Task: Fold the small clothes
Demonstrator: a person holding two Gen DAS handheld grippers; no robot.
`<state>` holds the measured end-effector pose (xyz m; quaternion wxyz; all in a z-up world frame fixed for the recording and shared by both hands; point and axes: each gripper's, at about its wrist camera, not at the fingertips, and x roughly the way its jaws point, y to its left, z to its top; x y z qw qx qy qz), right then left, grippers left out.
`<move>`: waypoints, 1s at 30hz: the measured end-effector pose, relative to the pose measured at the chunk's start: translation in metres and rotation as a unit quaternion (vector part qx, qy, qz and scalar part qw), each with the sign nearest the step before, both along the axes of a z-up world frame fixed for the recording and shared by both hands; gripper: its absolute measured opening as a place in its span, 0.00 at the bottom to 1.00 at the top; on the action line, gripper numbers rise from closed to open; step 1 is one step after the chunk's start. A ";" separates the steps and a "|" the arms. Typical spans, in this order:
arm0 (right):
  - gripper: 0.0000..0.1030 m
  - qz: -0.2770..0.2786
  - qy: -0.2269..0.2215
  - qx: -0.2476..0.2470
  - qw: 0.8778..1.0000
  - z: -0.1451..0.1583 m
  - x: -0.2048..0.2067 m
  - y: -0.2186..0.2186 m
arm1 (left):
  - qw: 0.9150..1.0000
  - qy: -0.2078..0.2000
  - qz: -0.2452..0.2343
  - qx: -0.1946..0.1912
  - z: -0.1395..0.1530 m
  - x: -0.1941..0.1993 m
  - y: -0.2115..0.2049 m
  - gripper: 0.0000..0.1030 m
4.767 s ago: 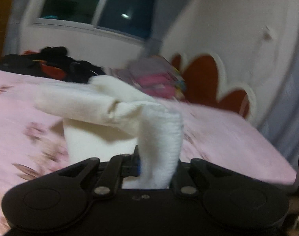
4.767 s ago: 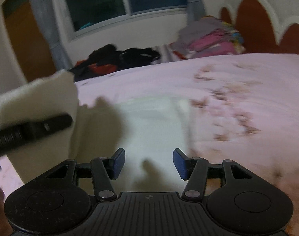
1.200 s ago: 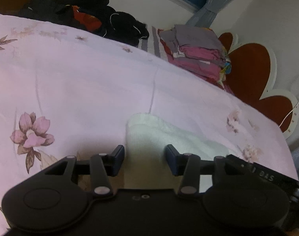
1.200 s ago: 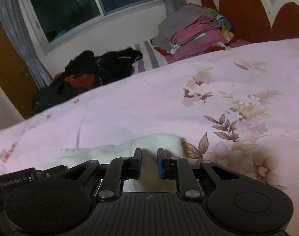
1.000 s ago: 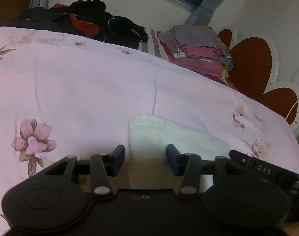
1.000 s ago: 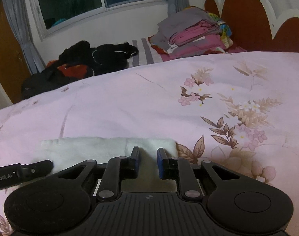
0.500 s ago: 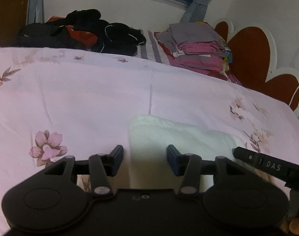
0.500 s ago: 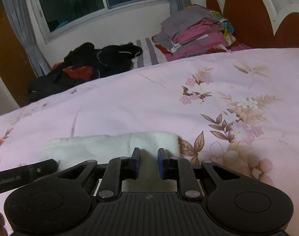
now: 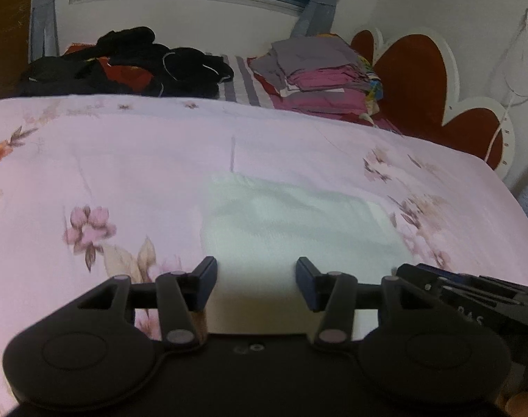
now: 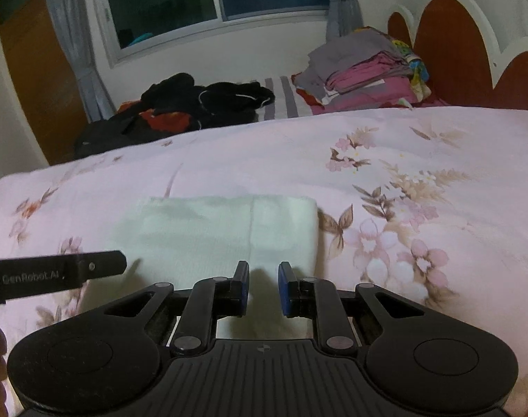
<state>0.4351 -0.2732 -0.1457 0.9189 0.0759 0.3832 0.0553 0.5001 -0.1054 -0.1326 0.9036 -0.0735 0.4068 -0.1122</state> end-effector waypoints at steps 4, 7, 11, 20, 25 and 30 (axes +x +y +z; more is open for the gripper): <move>0.17 -0.001 0.008 0.001 1.000 -0.006 -0.019 -0.001 | 1.000 0.005 -0.013 0.004 -0.004 -0.020 -0.002 0.49; 0.17 -0.001 0.010 -0.003 1.000 -0.009 -0.028 -0.003 | 1.000 0.006 -0.017 -0.001 -0.006 -0.031 0.001 0.49; 0.17 0.003 0.023 -0.031 0.999 -0.021 -0.026 -0.001 | 0.999 0.027 -0.014 0.009 -0.021 -0.029 0.001 0.51; 0.17 0.005 0.030 -0.012 0.999 -0.008 -0.050 -0.011 | 0.999 0.033 -0.017 0.000 -0.017 -0.049 0.010 0.49; 0.17 0.023 0.041 0.010 0.999 -0.012 -0.094 -0.010 | 0.999 0.048 -0.014 0.002 -0.024 -0.079 0.016 0.49; 0.17 0.037 0.057 0.010 0.998 -0.025 -0.120 -0.006 | 0.998 0.059 -0.017 0.007 -0.035 -0.103 0.012 0.50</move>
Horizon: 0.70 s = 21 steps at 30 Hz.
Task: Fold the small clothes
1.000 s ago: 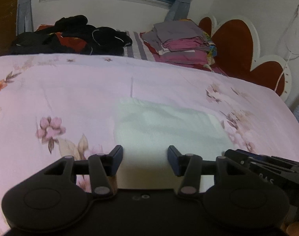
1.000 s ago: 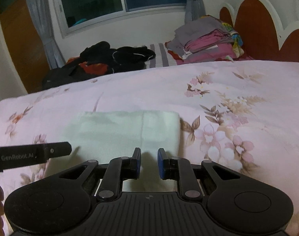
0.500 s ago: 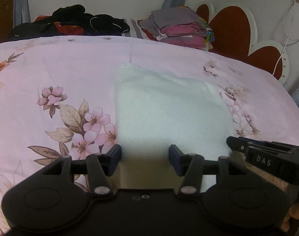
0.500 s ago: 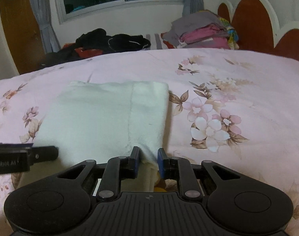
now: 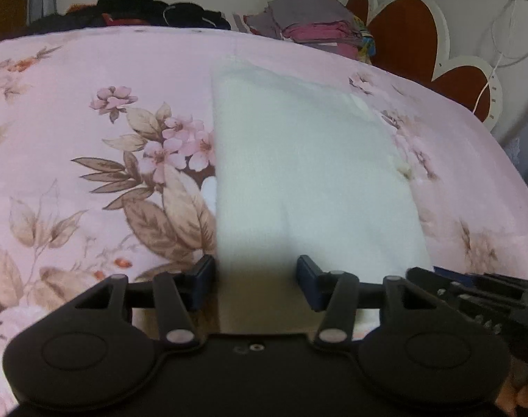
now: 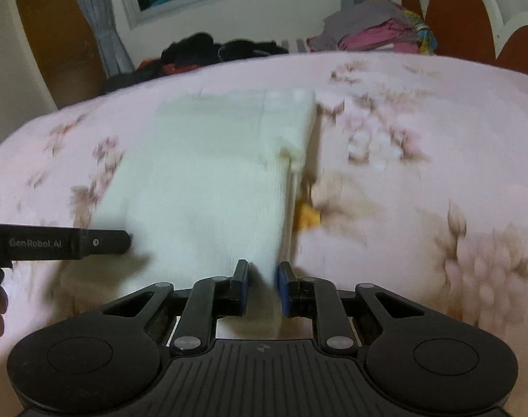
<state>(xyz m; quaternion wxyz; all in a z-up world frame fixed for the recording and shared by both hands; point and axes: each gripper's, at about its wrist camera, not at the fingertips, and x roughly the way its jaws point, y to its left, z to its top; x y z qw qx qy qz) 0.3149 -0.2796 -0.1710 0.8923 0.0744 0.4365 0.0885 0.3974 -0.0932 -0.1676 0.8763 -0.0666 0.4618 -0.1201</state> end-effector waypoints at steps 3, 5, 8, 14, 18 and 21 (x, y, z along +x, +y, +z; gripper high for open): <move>0.17 -0.004 -0.004 0.015 1.000 0.004 -0.009 -0.007 | 1.000 0.003 0.001 0.006 0.001 -0.006 0.002 0.51; 0.17 0.000 0.012 0.021 1.000 0.000 -0.013 -0.006 | 1.000 0.001 -0.001 0.010 0.000 -0.010 0.003 0.51; 0.17 -0.001 0.014 0.019 1.000 -0.001 -0.016 -0.004 | 1.000 -0.001 -0.001 0.014 -0.001 -0.013 0.003 0.52; 0.17 -0.024 0.032 0.024 0.999 -0.005 -0.014 -0.005 | 1.000 0.006 -0.017 0.014 -0.001 -0.008 0.004 0.53; 0.17 -0.039 0.040 0.010 0.998 -0.002 -0.014 0.001 | 0.999 0.007 -0.035 0.025 0.001 -0.005 0.002 0.56; 0.17 -0.046 0.044 -0.006 0.998 -0.001 -0.012 0.007 | 0.998 0.008 -0.046 0.029 0.003 -0.001 0.001 0.60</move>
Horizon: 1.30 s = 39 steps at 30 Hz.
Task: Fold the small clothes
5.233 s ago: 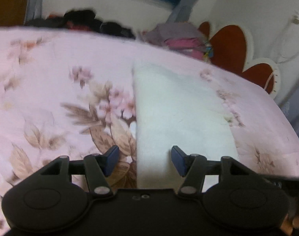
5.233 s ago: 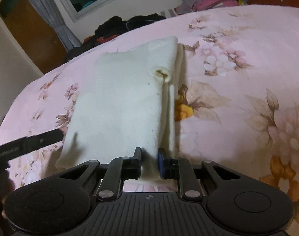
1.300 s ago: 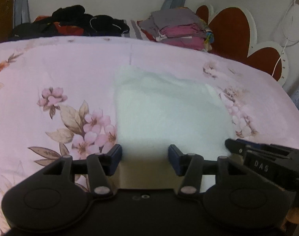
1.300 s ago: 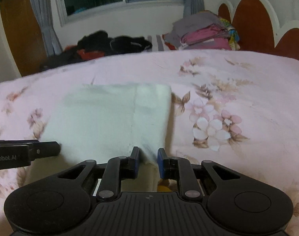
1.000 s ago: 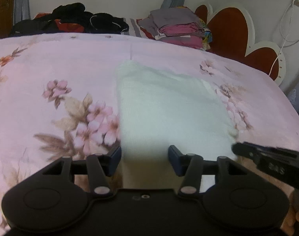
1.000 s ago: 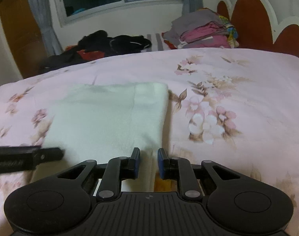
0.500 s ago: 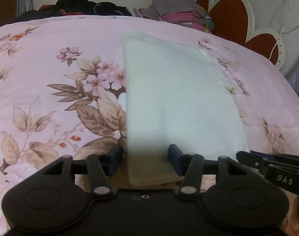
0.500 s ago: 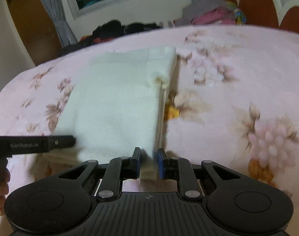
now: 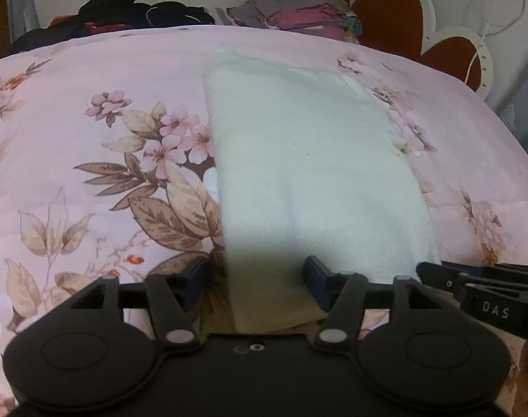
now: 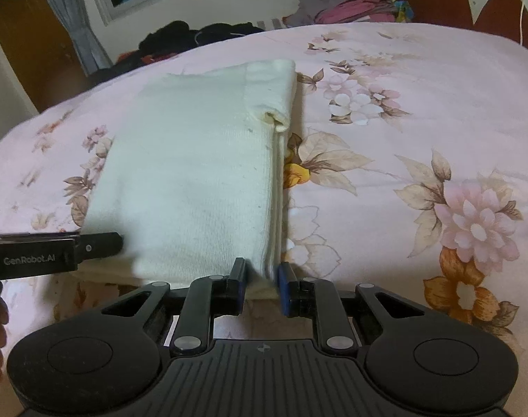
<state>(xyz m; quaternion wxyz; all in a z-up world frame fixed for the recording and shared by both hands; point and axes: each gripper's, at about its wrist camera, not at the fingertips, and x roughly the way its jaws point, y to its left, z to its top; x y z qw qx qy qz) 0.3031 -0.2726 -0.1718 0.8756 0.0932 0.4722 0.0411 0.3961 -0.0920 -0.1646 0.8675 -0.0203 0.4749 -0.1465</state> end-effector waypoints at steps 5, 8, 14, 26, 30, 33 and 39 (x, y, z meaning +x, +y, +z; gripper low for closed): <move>0.18 -0.022 0.004 0.006 1.000 0.001 -0.001 -0.001 | 1.000 -0.005 -0.019 -0.003 0.007 0.003 -0.001 0.60; 0.60 -0.049 -0.001 -0.018 0.999 0.009 -0.002 -0.002 | 1.000 -0.016 -0.023 -0.013 0.015 0.005 -0.001 0.66; 0.70 -0.052 -0.048 0.008 0.997 0.025 0.006 -0.018 | 0.999 -0.027 0.002 -0.042 0.025 0.025 0.000 0.70; 0.70 -0.042 -0.049 0.083 0.994 0.001 0.091 -0.040 | 0.997 -0.015 0.053 -0.056 0.006 0.075 0.006 0.70; 0.70 -0.035 -0.050 0.114 0.992 -0.009 0.115 -0.044 | 0.995 0.001 0.051 -0.083 -0.003 0.086 0.005 0.70; 0.70 -0.027 -0.039 0.150 0.987 -0.018 0.126 -0.045 | 0.993 0.015 0.048 -0.102 -0.008 0.092 0.002 0.70; 0.66 -0.011 -0.047 0.169 0.984 -0.024 0.136 -0.041 | 0.992 0.017 0.051 -0.116 -0.012 0.096 -0.003 0.62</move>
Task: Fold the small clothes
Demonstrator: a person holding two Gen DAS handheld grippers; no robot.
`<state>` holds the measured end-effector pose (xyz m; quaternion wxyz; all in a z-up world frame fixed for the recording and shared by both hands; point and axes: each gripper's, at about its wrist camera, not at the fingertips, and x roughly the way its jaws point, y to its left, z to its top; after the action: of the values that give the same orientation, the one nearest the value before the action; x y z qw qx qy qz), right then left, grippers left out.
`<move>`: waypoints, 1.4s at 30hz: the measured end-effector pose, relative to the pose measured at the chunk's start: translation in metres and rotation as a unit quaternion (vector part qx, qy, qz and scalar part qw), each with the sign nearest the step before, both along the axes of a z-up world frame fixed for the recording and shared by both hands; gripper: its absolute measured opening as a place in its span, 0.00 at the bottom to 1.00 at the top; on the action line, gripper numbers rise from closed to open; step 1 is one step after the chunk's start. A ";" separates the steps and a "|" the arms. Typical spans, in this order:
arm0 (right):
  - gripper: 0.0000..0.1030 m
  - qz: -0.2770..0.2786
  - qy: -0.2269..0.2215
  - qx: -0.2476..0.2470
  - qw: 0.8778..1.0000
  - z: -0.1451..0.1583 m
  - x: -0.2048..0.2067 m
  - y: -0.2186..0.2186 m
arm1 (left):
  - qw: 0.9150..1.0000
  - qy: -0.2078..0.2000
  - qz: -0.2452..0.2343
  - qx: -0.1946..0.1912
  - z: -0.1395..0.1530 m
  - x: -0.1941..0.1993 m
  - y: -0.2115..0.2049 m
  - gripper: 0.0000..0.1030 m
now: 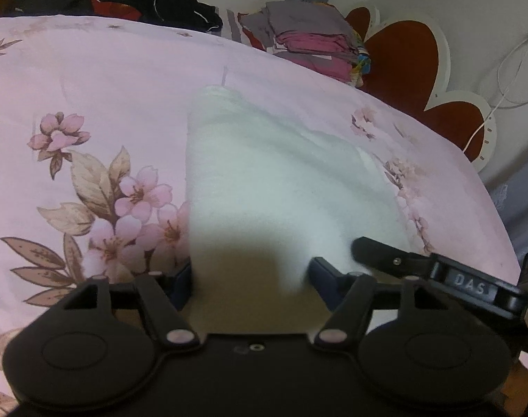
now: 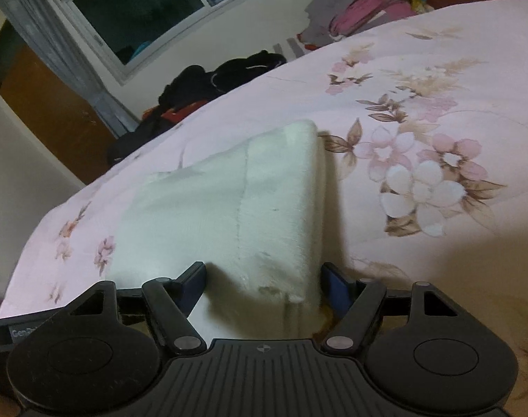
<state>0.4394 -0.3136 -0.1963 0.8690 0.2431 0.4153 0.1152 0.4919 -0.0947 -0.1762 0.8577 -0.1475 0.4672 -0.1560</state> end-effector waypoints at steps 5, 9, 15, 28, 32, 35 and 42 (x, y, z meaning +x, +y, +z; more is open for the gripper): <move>0.45 0.009 -0.001 0.000 1.000 0.001 0.001 0.005 | 1.000 -0.005 0.003 0.004 0.005 -0.003 -0.002 0.47; 0.33 0.011 -0.005 0.000 1.000 0.009 -0.001 0.007 | 1.000 -0.017 -0.003 0.020 0.014 -0.005 -0.007 0.38; 0.31 0.006 -0.022 0.005 1.000 0.026 -0.009 0.014 | 0.999 -0.034 -0.007 0.021 0.029 -0.011 -0.006 0.34; 0.31 0.034 -0.061 0.035 0.997 0.076 -0.025 0.092 | 0.997 -0.076 -0.003 0.026 0.083 -0.041 0.067 0.33; 0.31 0.053 -0.069 0.037 0.996 0.084 -0.030 0.153 | 0.996 -0.081 0.011 0.029 0.089 -0.048 0.119 0.33; 0.31 0.055 -0.069 0.045 0.995 0.086 -0.033 0.201 | 0.996 -0.084 0.018 0.023 0.090 -0.053 0.171 0.33; 0.31 0.051 -0.076 0.037 0.995 0.090 -0.034 0.338 | 0.995 -0.092 0.023 0.016 0.094 -0.052 0.300 0.33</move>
<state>0.4053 0.0249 -0.1064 0.8815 0.2441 0.3553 0.1927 0.4399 0.2056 -0.0822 0.9025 -0.1299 0.3855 -0.1415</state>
